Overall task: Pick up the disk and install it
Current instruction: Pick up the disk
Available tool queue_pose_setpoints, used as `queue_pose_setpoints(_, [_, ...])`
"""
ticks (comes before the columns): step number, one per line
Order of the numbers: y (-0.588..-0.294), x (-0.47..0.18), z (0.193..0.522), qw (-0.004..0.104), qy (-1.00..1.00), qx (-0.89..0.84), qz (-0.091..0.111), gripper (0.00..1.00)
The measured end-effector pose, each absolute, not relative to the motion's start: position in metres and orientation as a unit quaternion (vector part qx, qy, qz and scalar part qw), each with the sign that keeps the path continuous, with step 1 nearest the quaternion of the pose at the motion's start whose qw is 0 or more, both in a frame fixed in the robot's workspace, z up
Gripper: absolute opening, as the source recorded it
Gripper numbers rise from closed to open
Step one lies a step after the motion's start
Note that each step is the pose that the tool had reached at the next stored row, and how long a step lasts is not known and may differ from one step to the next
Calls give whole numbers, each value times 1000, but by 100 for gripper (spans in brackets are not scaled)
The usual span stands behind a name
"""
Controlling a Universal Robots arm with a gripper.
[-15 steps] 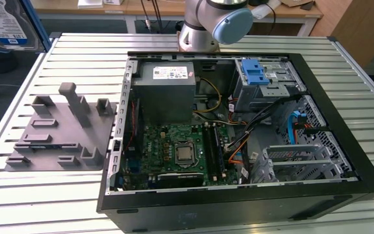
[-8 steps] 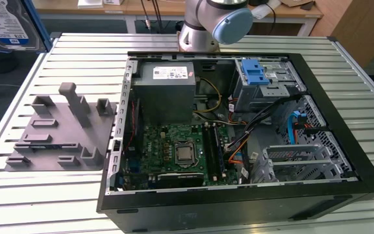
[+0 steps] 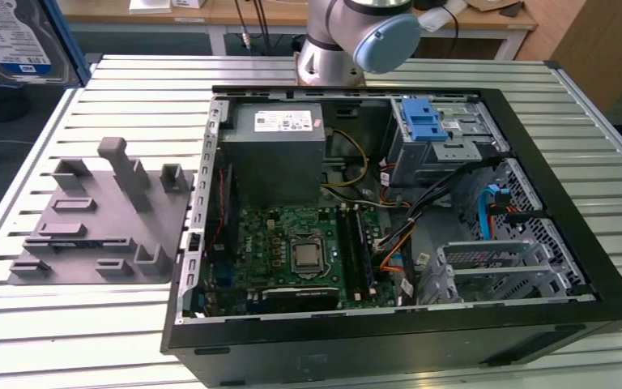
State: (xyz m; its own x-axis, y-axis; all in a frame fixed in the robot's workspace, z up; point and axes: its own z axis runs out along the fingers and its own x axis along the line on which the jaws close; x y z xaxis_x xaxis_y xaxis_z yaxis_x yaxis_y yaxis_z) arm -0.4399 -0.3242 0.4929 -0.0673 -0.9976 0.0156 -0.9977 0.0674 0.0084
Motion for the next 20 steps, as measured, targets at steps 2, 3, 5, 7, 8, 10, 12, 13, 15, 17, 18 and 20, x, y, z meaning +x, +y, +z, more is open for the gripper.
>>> queue_pose_setpoints(2, [-324,-439,493,9,-730,683,2,36])
queue_pose_setpoints(3, [-324,-439,493,9,-731,683,2,36])
queue_pose_setpoints(5, [-324,-438,493,9,-730,683,2,36])
queue_pose_setpoints(7, [-324,-437,493,9,-730,683,2,36])
queue_pose_setpoints(8, [-324,-437,493,9,-730,683,2,36])
queue_pose_setpoints(10, [-324,-435,493,9,-730,683,2,36])
queue_pose_setpoints(12, [-324,-434,493,9,-730,683,2,36])
queue_pose_setpoints(13, [-324,-434,493,9,-731,683,2,36])
queue_pose_setpoints(15, [-324,-433,493,9,-731,683,2,36])
queue_pose_setpoints(17, [-324,-432,493,9,-730,683,2,36])
queue_pose_setpoints(18, [-324,-432,493,9,-731,683,2,36])
queue_pose_setpoints(20, [-324,-431,493,9,-731,683,2,36])
